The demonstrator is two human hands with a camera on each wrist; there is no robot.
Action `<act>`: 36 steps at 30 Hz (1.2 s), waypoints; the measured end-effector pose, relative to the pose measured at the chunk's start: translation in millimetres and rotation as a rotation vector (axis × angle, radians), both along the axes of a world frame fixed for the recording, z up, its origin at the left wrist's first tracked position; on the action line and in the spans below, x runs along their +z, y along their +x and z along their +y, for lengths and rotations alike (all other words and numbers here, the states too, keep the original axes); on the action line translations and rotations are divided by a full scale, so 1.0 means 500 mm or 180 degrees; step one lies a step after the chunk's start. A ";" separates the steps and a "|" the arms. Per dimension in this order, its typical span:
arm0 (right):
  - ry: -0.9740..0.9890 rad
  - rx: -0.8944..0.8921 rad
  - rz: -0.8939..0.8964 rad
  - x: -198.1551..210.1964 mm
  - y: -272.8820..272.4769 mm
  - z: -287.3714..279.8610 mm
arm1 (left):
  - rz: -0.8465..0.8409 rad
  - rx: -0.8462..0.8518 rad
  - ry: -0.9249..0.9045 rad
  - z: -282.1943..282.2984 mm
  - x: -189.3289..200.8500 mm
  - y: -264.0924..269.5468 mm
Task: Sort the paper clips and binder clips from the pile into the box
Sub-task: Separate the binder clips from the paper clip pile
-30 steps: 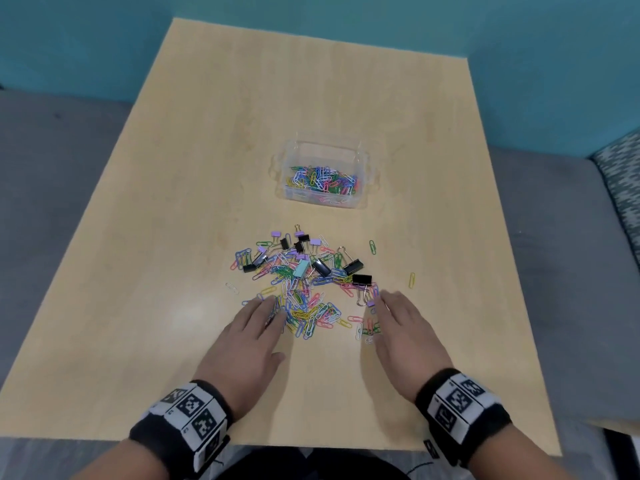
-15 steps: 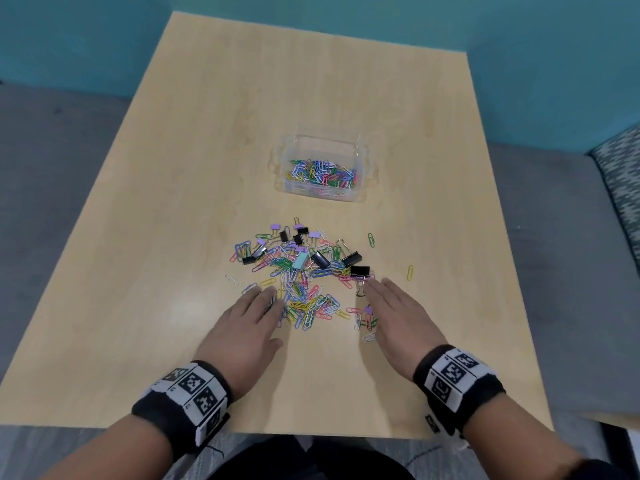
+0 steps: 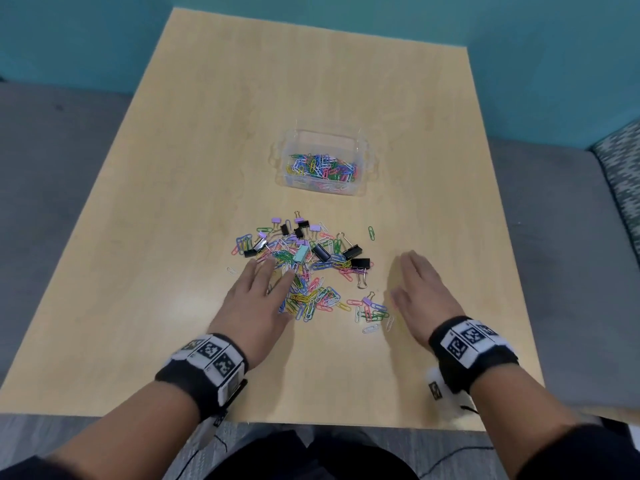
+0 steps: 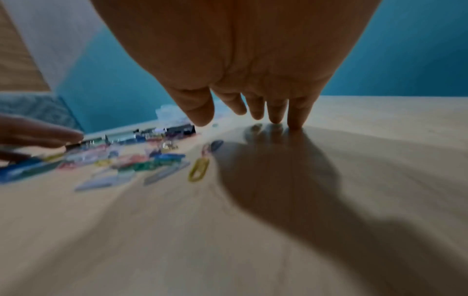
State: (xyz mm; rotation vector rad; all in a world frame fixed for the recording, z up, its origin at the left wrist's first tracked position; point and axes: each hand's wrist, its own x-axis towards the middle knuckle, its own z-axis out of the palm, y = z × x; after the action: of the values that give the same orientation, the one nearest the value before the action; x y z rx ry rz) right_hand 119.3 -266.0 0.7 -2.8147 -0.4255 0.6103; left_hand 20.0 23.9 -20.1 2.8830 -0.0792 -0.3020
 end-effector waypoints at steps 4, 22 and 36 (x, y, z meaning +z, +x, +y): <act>-0.0267 0.0598 -0.0134 -0.025 -0.059 0.001 | 0.0044 -0.0276 0.0136 -0.012 -0.004 -0.008; 0.0270 0.0681 0.0063 0.033 -0.151 0.181 | 0.0307 0.0617 -0.0226 0.009 0.034 -0.035; -0.0086 0.0891 -0.0008 0.007 -0.066 0.265 | 0.0152 0.0256 -0.0286 -0.016 0.023 0.050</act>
State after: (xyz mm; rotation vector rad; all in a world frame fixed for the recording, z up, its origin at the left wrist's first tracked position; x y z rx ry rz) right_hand 86.5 -133.6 4.1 -2.8029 -0.8269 0.6704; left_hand 45.1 16.1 -8.8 2.7799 0.0310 -0.3427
